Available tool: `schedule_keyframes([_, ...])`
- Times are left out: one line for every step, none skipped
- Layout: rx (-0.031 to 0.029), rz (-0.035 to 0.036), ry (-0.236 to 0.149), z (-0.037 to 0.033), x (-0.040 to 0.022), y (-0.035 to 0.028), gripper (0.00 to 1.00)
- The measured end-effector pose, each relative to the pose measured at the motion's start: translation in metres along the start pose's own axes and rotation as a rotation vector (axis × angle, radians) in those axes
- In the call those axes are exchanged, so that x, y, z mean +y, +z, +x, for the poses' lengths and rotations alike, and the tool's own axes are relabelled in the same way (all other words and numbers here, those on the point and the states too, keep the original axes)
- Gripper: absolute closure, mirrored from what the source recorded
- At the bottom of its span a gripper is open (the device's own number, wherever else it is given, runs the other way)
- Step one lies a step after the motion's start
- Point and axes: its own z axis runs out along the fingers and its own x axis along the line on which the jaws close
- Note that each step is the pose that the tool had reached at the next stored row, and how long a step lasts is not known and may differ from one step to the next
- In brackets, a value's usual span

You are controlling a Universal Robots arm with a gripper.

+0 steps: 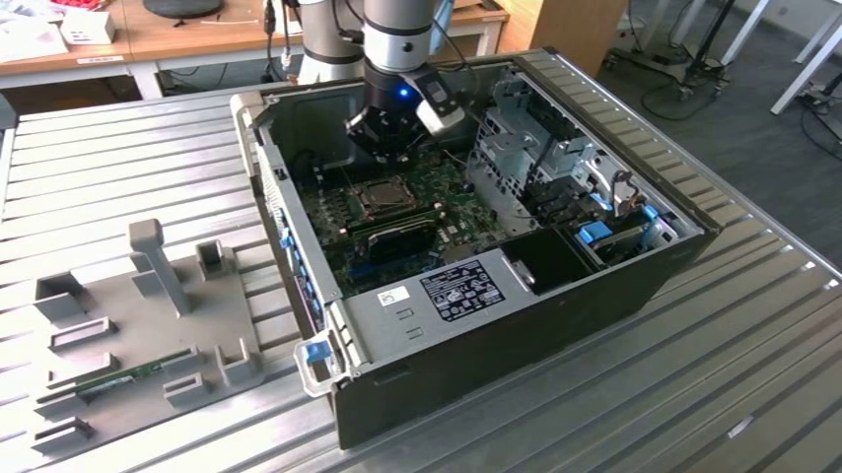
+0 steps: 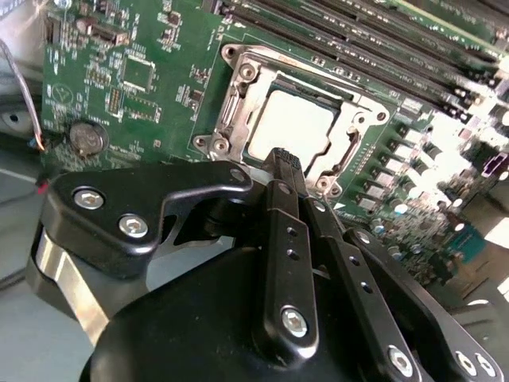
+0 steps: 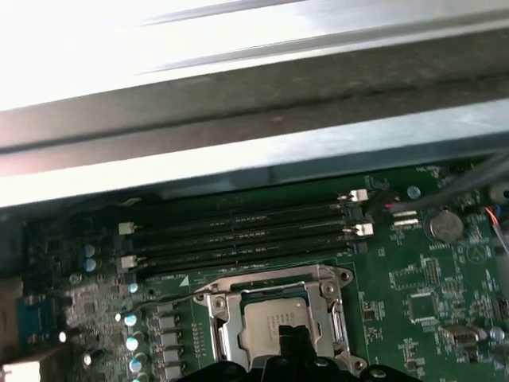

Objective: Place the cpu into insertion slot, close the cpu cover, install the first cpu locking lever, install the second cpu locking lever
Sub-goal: 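Close the cpu cover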

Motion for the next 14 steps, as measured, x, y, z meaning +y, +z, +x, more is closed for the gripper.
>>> schedule_keyframes([0.0007, -0.0003, -0.018, 0.0000, 0.0000, 0.0001, 0.90])
schedule_keyframes([0.0014, -0.0007, -0.036, 0.0000, 0.0000, 0.0001, 0.90])
schedule_keyframes([0.0021, -0.0010, -0.054, 0.0000, 0.0000, 0.0002, 0.90])
schedule_keyframes([0.0028, -0.0013, -0.072, 0.0000, -0.0001, 0.0002, 0.90])
schedule_keyframes([0.0035, -0.0017, -0.090, 0.0000, -0.0001, 0.0003, 0.90])
schedule_keyframes([0.0041, -0.0020, -0.107, 0.0000, -0.0001, 0.0004, 0.90])
schedule_keyframes([0.0045, -0.0021, -0.119, 0.0000, 0.0000, 0.0004, 0.90])
schedule_keyframes([0.0045, -0.0021, -0.121, 0.0000, 0.0000, 0.0004, 0.90])
schedule_keyframes([0.0045, -0.0022, -0.121, 0.0000, 0.0000, 0.0004, 0.90])
schedule_keyframes([0.0023, -0.0024, -0.121, 0.0000, 0.0000, 0.0006, 0.90])
schedule_keyframes([-0.0040, -0.0028, -0.122, 0.0000, 0.0000, 0.0008, 0.90])
schedule_keyframes([-0.0126, -0.0035, -0.122, 0.0002, -0.0001, 0.0009, 0.90])
schedule_keyframes([-0.0170, -0.0039, -0.123, 0.0003, -0.0001, 0.0011, 0.90])
schedule_keyframes([-0.0173, -0.0039, -0.123, 0.0003, -0.0001, 0.0011, 0.90])
